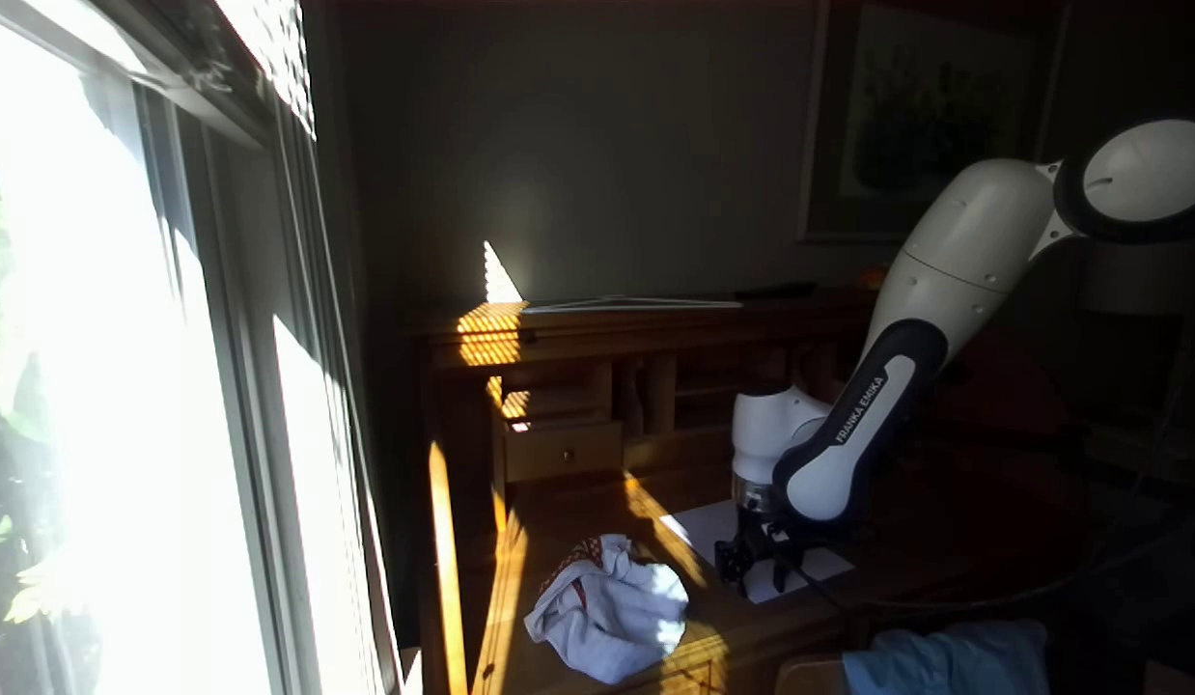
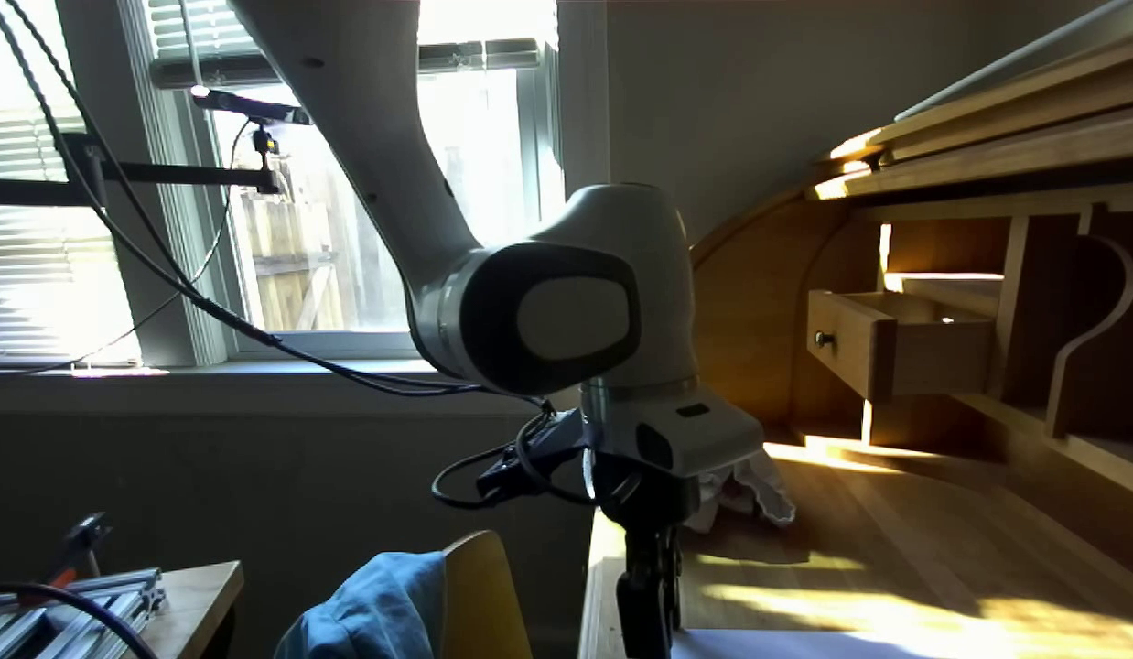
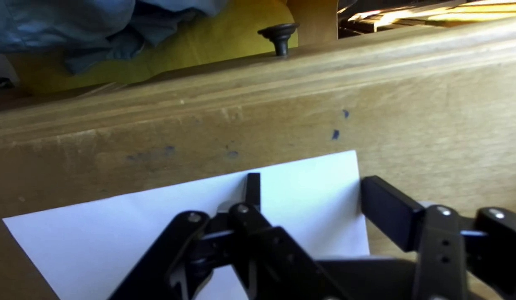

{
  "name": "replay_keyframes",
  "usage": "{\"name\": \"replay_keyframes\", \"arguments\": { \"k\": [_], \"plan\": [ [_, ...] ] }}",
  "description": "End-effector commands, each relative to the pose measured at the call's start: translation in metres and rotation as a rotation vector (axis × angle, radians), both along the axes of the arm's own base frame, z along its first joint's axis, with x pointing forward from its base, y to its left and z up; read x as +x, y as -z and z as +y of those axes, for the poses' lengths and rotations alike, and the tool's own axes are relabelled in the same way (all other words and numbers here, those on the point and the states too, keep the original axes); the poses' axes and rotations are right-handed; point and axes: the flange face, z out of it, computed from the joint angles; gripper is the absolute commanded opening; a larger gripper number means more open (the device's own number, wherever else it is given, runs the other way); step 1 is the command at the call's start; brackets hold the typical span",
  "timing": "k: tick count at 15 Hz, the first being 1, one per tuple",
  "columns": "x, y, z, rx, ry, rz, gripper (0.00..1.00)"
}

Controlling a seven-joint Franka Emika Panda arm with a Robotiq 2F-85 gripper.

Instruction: Pick up the paper on the desk and place it on top of the cabinet

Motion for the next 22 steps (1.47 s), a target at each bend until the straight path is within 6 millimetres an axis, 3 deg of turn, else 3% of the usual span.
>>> {"name": "replay_keyframes", "arguments": {
  "k": [1,5,7,8,9,12,16,17,19,22],
  "plan": [
    [0.001,0.011,-0.003,0.039,-0.008,0.01,0.67],
    [0.002,0.012,-0.005,0.072,-0.016,0.014,0.51],
    [0.002,0.012,-0.007,0.081,-0.019,0.017,0.5],
    [0.002,0.011,-0.007,0.085,-0.019,0.018,0.46],
    [0.002,0.012,-0.007,0.088,-0.019,0.019,0.5],
    [0.002,0.012,-0.008,0.095,-0.021,0.02,0.5],
    [0.004,0.006,-0.005,0.092,-0.028,0.012,0.25],
    [0.005,0.005,-0.004,0.09,-0.03,0.009,0.13],
    [0.005,0.002,-0.002,0.086,-0.036,0.005,0.08],
    [0.005,-0.002,0.0,0.068,-0.036,0.006,0.07]
  ]
}}
